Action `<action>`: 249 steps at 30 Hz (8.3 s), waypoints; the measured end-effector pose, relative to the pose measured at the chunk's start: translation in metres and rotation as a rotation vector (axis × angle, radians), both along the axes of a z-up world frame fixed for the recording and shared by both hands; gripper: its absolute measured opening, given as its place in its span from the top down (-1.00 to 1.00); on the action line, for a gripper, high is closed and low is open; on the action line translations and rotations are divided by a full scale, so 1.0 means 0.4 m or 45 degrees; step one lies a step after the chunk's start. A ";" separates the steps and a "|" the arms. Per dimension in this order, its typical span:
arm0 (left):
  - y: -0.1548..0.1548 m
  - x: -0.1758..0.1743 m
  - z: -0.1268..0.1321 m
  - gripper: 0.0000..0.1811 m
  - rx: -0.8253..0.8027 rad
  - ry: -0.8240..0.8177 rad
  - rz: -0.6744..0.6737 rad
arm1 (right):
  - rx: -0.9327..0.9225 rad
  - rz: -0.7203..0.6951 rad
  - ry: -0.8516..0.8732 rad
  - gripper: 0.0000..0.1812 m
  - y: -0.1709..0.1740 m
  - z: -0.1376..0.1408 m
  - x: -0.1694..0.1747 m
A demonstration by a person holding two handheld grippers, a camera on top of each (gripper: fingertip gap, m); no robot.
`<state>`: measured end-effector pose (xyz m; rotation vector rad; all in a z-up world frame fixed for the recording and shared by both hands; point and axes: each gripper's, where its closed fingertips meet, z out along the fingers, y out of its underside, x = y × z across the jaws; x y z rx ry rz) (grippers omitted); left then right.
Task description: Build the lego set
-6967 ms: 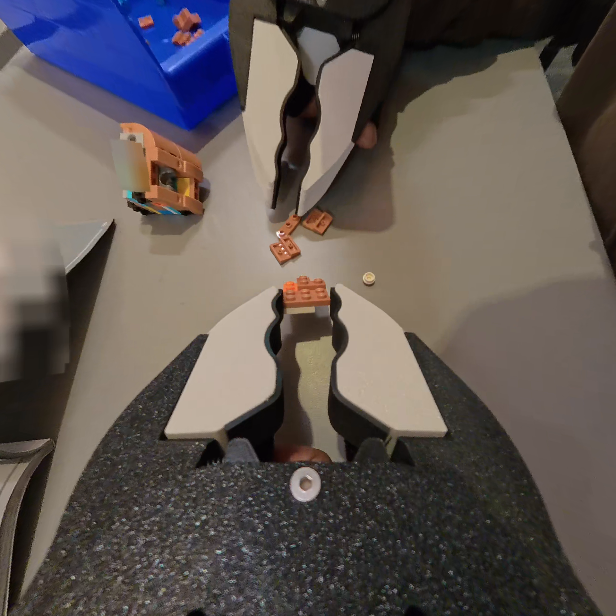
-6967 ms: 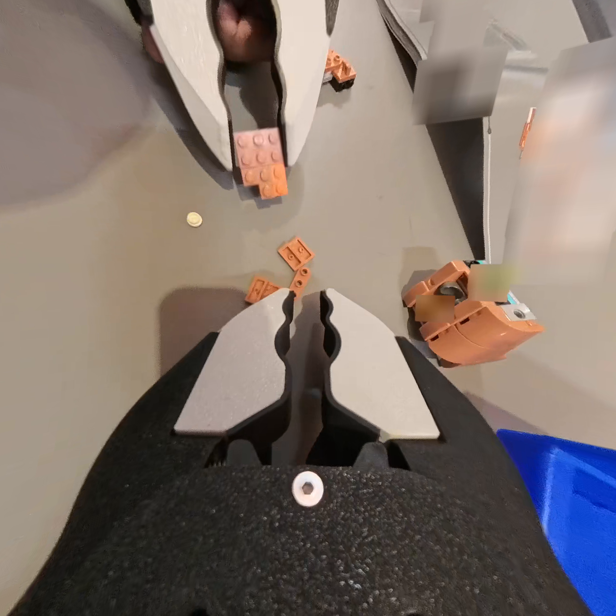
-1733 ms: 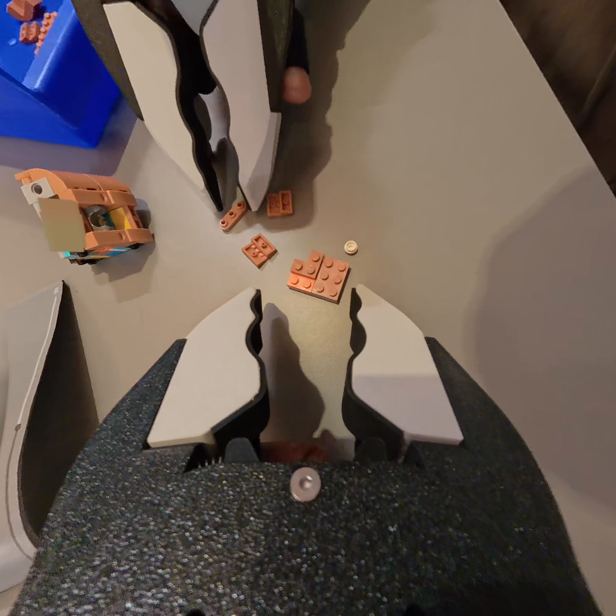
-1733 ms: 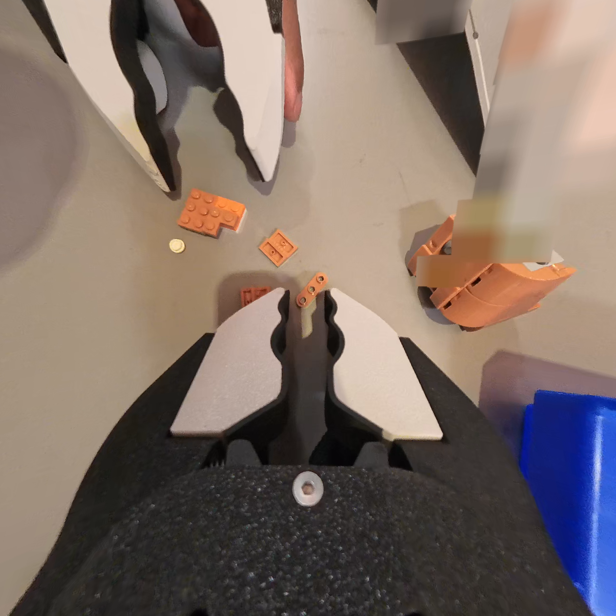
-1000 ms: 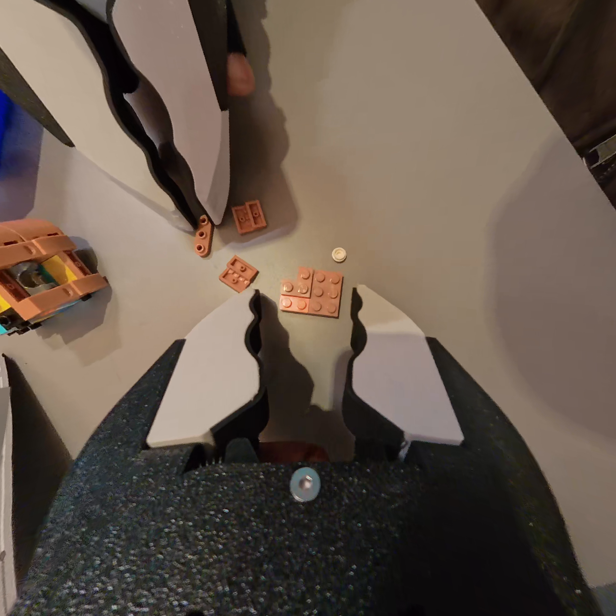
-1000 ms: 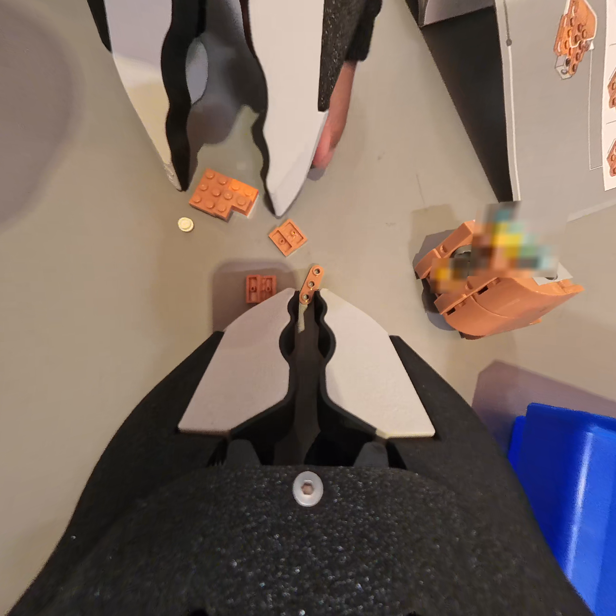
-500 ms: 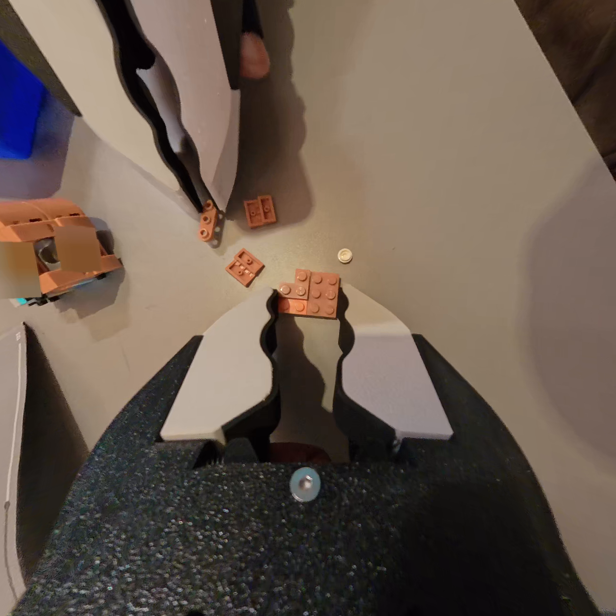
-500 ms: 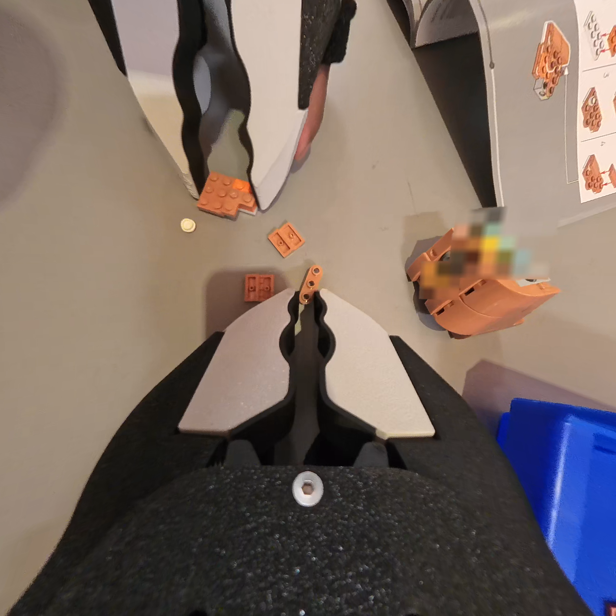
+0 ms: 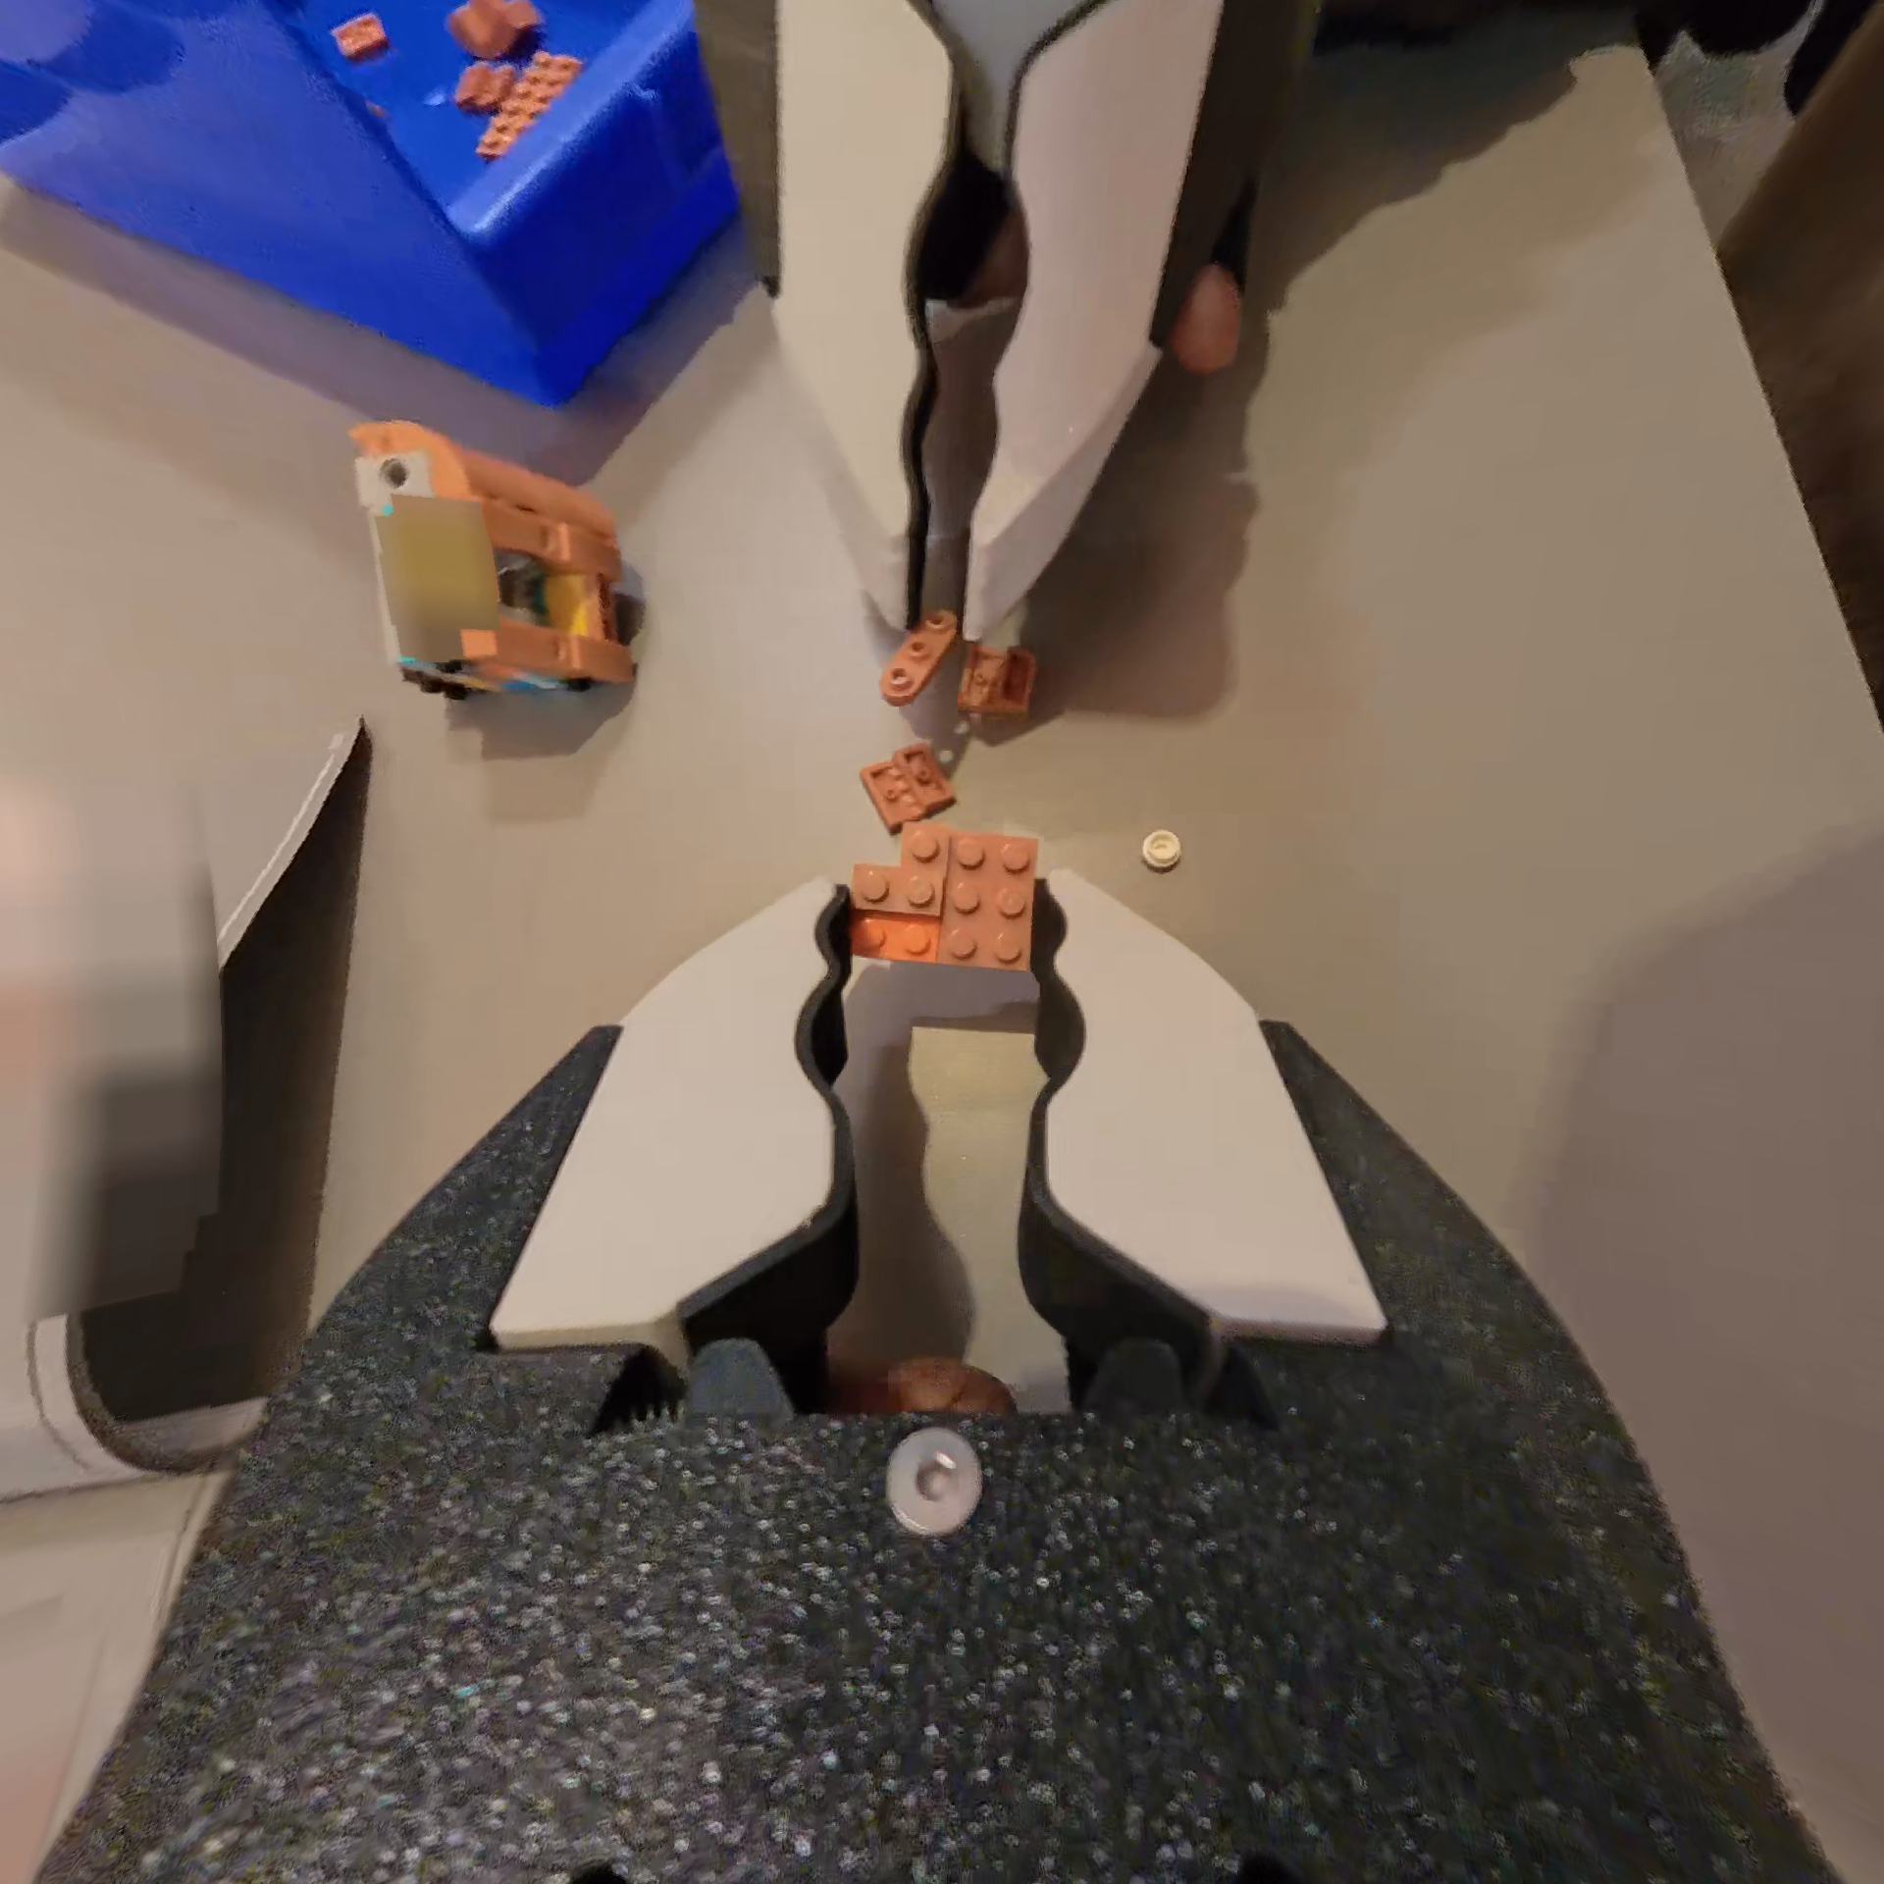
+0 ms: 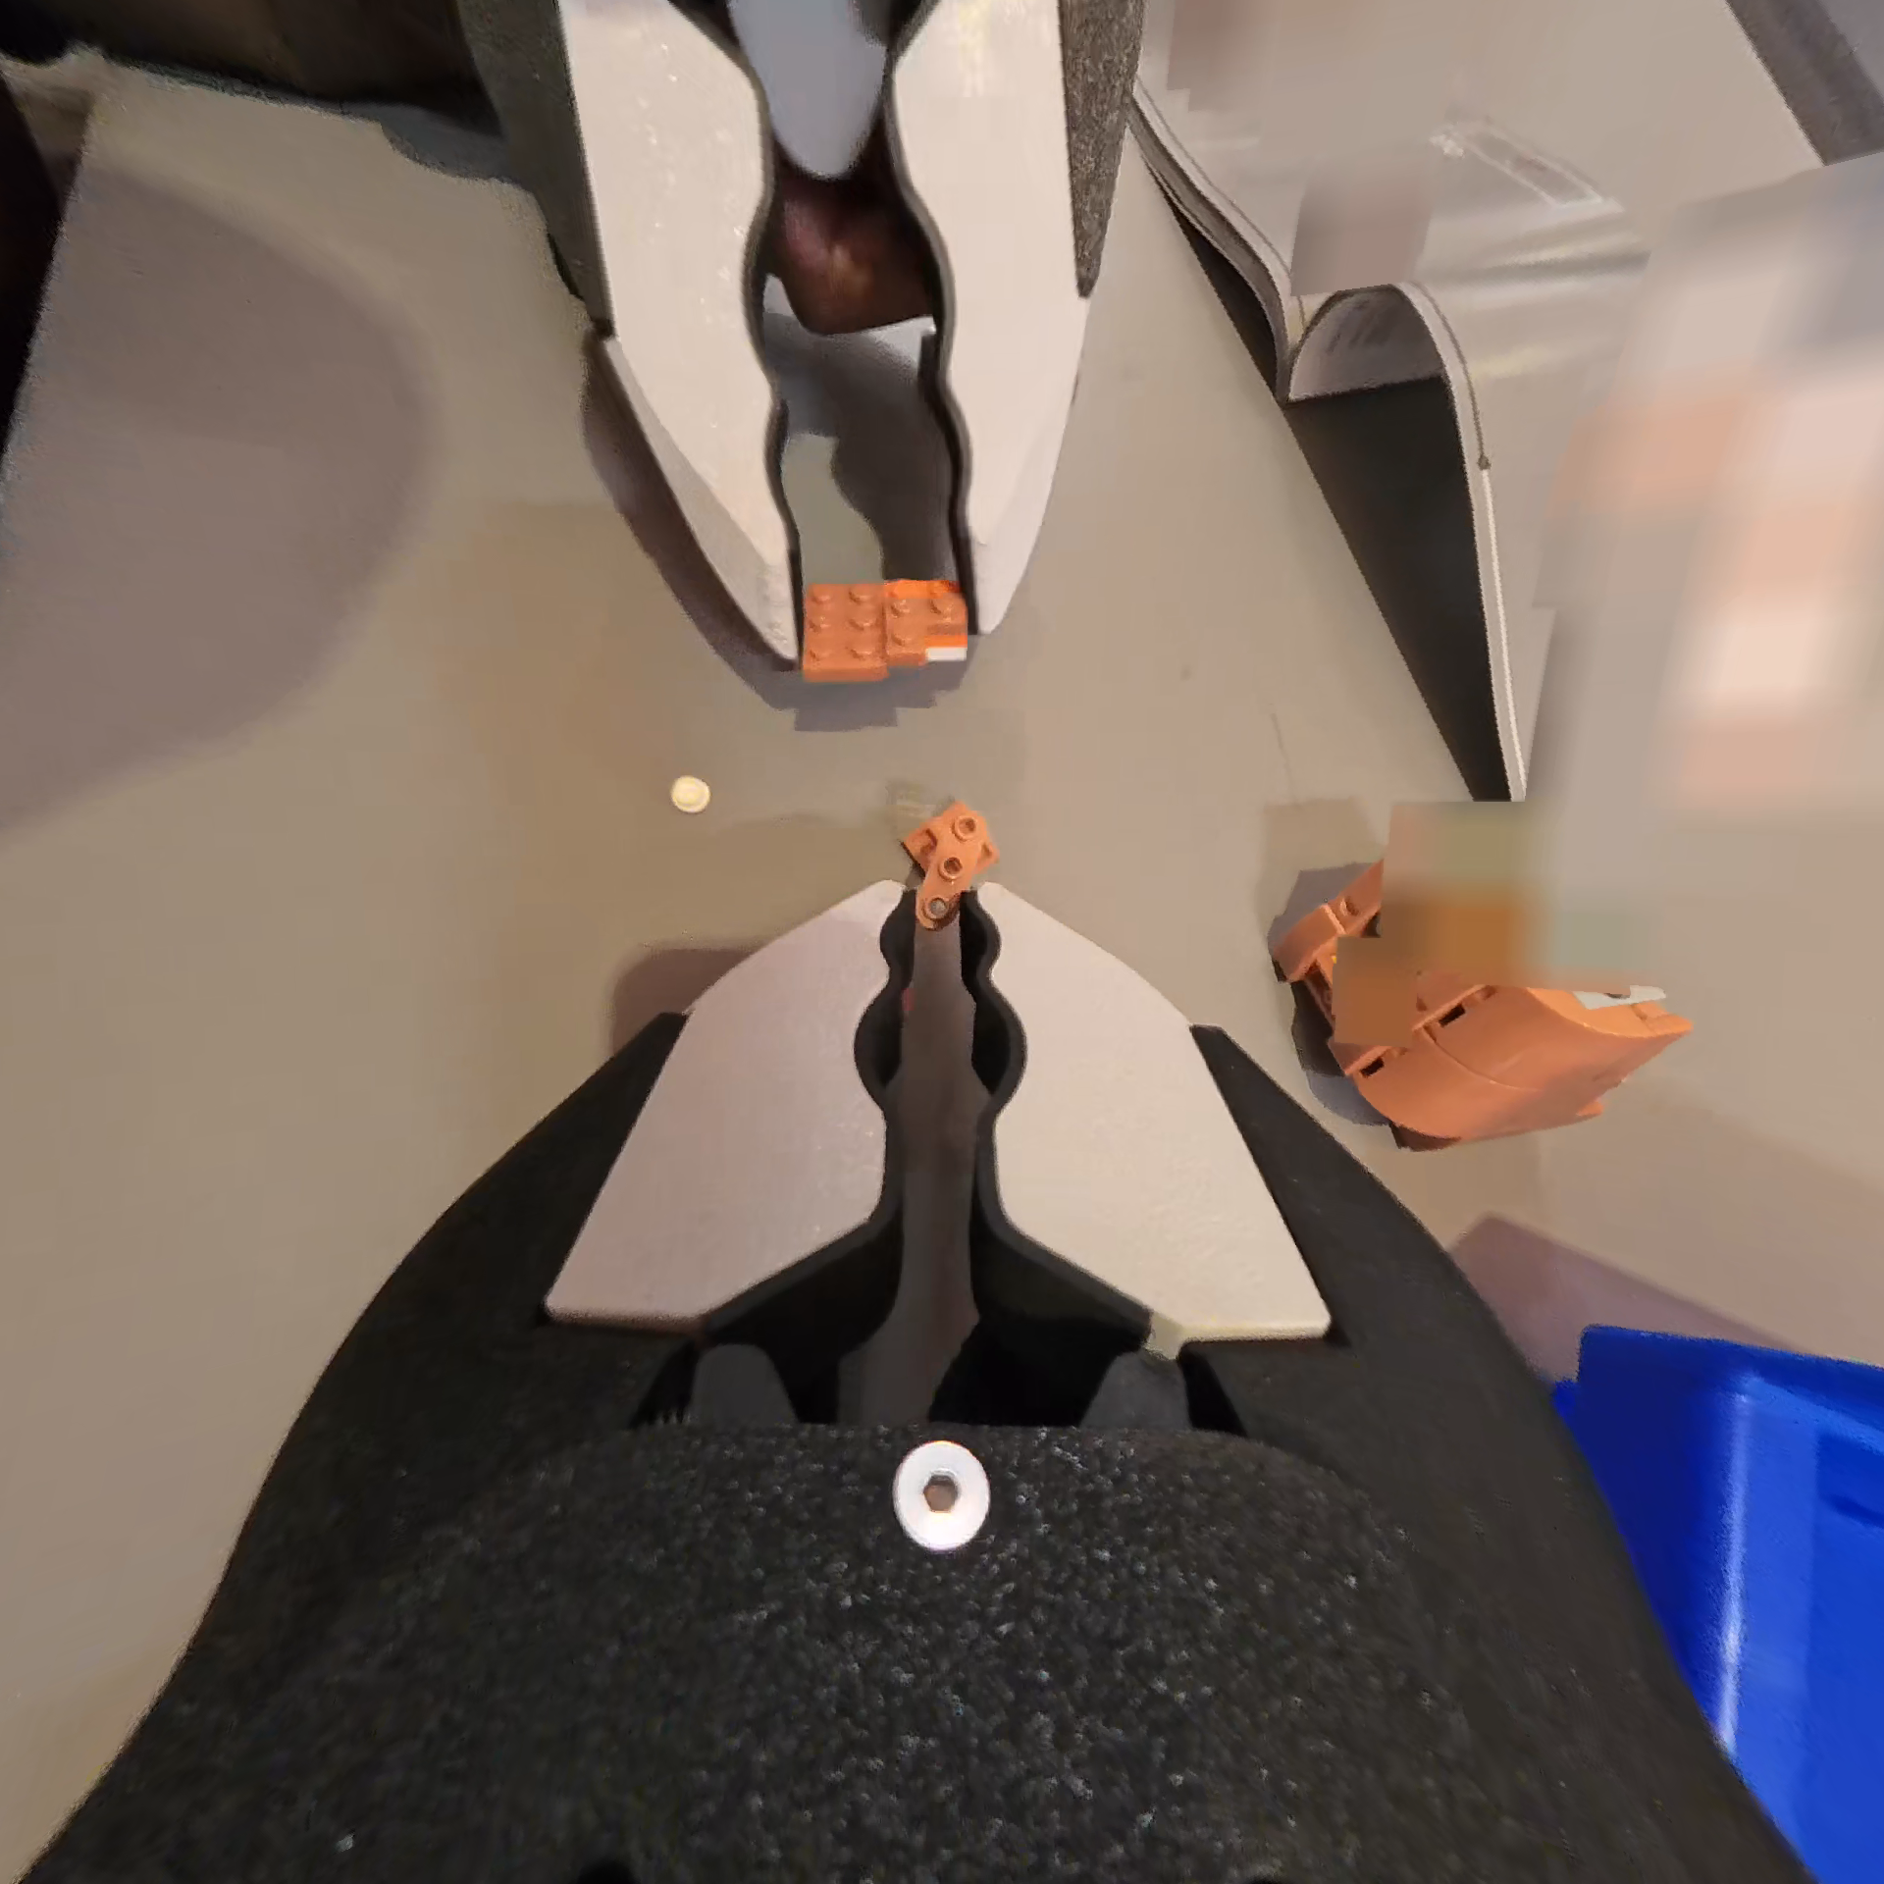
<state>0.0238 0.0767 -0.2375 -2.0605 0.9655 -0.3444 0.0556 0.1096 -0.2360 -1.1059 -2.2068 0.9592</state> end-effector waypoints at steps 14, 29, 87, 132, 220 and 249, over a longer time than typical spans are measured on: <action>0.000 -0.006 -0.009 0.63 -0.035 -0.007 0.062 | -0.055 0.065 0.097 0.91 -0.037 0.025 -0.011; -0.003 0.011 -0.019 0.62 -0.083 0.027 0.060 | -0.023 0.121 0.106 0.91 -0.074 0.026 -0.020; -0.033 0.025 0.011 0.63 -0.160 -0.064 0.028 | 1.011 0.603 0.857 0.62 -0.155 0.040 -0.045; -0.054 0.034 0.087 0.52 0.041 -0.178 -0.132 | 1.015 0.452 0.970 0.86 -0.137 0.091 -0.063; -0.037 0.048 0.170 0.86 0.927 0.105 -0.262 | 0.443 0.317 0.811 0.86 -0.134 0.166 -0.057; -0.003 0.065 0.195 0.57 0.028 -0.990 -0.021 | 0.848 0.288 1.015 0.86 -0.121 0.190 -0.060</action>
